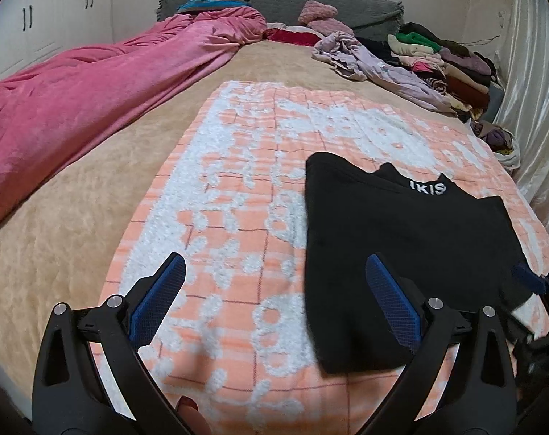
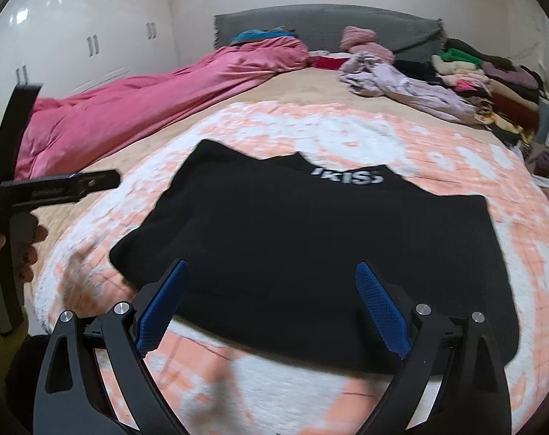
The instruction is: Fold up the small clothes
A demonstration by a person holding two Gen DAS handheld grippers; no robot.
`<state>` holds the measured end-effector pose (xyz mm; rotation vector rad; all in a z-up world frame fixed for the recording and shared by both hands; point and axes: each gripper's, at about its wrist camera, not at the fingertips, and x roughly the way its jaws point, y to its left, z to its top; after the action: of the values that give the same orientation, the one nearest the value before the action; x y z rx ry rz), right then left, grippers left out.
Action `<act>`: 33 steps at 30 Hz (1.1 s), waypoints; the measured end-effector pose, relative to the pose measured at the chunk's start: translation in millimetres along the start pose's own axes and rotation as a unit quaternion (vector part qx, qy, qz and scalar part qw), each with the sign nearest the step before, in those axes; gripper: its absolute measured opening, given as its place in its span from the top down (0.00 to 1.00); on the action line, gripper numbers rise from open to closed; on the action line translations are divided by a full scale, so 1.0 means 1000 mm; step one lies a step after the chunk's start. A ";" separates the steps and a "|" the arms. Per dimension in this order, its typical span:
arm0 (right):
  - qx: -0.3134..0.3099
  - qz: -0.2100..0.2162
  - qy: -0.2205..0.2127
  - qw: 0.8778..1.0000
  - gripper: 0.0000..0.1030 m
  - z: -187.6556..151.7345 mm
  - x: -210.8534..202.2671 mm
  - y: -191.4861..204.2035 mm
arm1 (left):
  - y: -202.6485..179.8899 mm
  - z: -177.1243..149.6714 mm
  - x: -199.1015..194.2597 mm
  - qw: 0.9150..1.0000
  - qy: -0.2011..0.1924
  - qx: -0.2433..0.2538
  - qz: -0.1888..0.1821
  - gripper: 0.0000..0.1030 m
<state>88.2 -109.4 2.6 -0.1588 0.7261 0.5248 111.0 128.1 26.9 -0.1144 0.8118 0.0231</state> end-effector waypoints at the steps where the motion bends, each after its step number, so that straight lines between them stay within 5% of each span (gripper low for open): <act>1: -0.005 0.003 0.002 1.000 0.10 0.000 0.003 0.005 | 0.001 0.001 0.002 1.000 0.002 0.000 0.002 0.10; 15: -0.127 0.019 0.039 0.991 0.10 -0.017 0.038 0.069 | 0.004 0.009 0.039 0.999 0.031 0.006 0.015 0.10; 22: -0.189 -0.008 0.053 0.980 0.10 -0.033 0.059 0.088 | -0.002 0.013 0.065 0.998 0.062 0.004 -0.010 0.10; 33: -0.251 -0.070 0.014 0.965 0.13 -0.031 0.085 0.101 | -0.016 0.025 0.097 0.993 0.106 -0.009 -0.049 0.10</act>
<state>72.1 1.4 -72.9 -0.6871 0.5923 0.5628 196.3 112.8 -24.7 -0.1758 1.0171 -0.0764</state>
